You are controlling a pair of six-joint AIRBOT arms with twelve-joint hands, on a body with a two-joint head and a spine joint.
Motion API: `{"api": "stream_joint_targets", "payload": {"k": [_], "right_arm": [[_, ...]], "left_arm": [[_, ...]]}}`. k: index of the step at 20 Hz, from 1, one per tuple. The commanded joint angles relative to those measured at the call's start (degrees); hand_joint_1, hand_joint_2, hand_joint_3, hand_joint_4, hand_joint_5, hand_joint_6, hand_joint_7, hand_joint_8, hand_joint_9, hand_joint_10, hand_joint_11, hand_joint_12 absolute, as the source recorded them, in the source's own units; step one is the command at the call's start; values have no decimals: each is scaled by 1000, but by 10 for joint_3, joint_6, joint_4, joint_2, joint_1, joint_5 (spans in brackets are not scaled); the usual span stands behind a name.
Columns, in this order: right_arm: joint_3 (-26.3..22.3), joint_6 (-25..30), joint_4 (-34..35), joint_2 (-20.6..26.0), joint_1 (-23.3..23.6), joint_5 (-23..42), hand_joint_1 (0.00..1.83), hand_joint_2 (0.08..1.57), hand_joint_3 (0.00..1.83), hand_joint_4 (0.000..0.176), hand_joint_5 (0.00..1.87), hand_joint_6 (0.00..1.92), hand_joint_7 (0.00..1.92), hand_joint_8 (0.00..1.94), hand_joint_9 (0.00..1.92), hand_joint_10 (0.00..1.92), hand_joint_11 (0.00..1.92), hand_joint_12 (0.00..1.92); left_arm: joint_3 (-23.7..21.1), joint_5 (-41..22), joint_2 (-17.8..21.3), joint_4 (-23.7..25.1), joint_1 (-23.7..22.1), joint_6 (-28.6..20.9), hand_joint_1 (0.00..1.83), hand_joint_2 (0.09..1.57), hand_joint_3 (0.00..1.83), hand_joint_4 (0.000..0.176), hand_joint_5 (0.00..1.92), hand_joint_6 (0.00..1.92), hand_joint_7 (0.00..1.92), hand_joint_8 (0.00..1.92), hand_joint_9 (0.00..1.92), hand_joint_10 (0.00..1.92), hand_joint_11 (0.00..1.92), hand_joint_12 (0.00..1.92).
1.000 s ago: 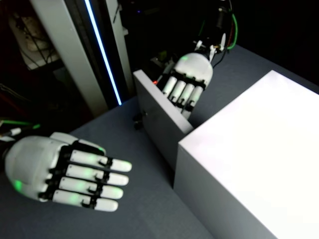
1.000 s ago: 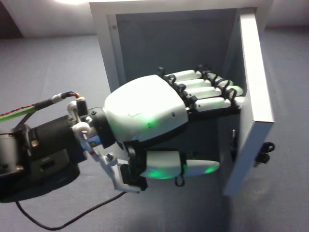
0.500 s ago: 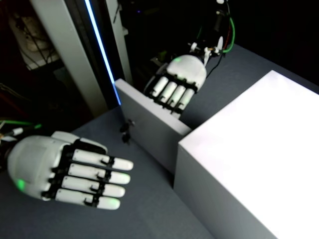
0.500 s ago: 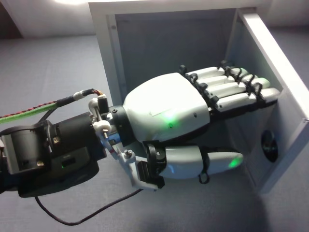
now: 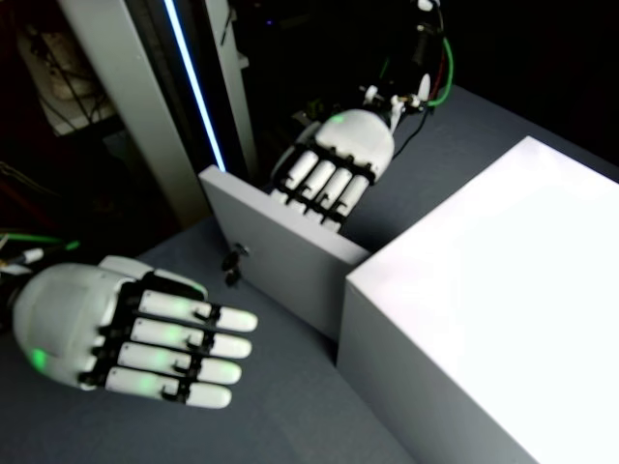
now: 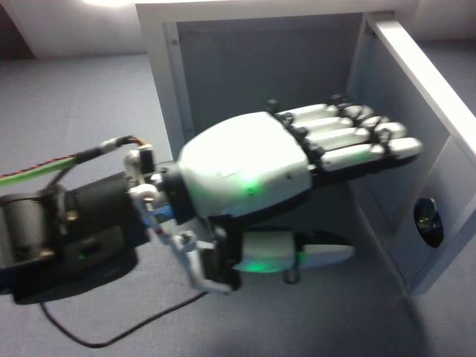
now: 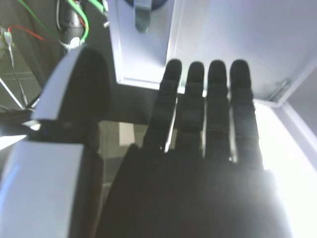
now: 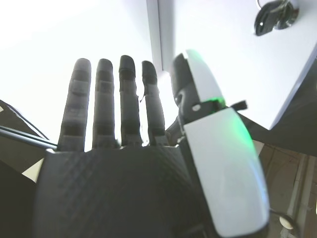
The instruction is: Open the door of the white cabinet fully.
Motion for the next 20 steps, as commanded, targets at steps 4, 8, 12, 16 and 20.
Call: {"api": "stream_joint_targets", "payload": {"k": [4, 8, 12, 16, 20], "right_arm": [[1, 9, 16, 1, 4, 69, 854, 1346, 2, 0, 369, 0, 370, 1, 291, 1, 232, 2], [-1, 10, 21, 2, 4, 75, 837, 1346, 1, 0, 368, 2, 364, 0, 281, 0, 218, 0], [-2, 10, 29, 2, 4, 82, 841, 1344, 0, 0, 369, 2, 381, 5, 301, 6, 242, 11], [-6, 10, 35, 7, 3, 90, 838, 1339, 0, 0, 374, 2, 375, 1, 291, 0, 230, 5], [-10, 10, 46, 10, 3, 116, 933, 1365, 4, 0, 370, 5, 367, 10, 294, 12, 272, 24]], "left_arm": [[-25, -94, 42, -29, 24, -3, 146, 1423, 20, 0, 270, 18, 227, 10, 205, 10, 214, 151], [-48, -132, 96, -84, 80, -3, 9, 1531, 16, 0, 148, 0, 126, 1, 188, 1, 198, 154], [-65, -197, 142, -177, 166, -3, 70, 1531, 1, 0, 168, 0, 154, 1, 158, 0, 13, 515], [-100, -319, 197, -282, 265, 16, 83, 1456, 0, 0, 142, 10, 106, 3, 104, 1, 0, 485], [-113, -418, 228, -374, 330, 38, 267, 1428, 0, 0, 9, 0, 0, 0, 0, 0, 0, 0]]}}
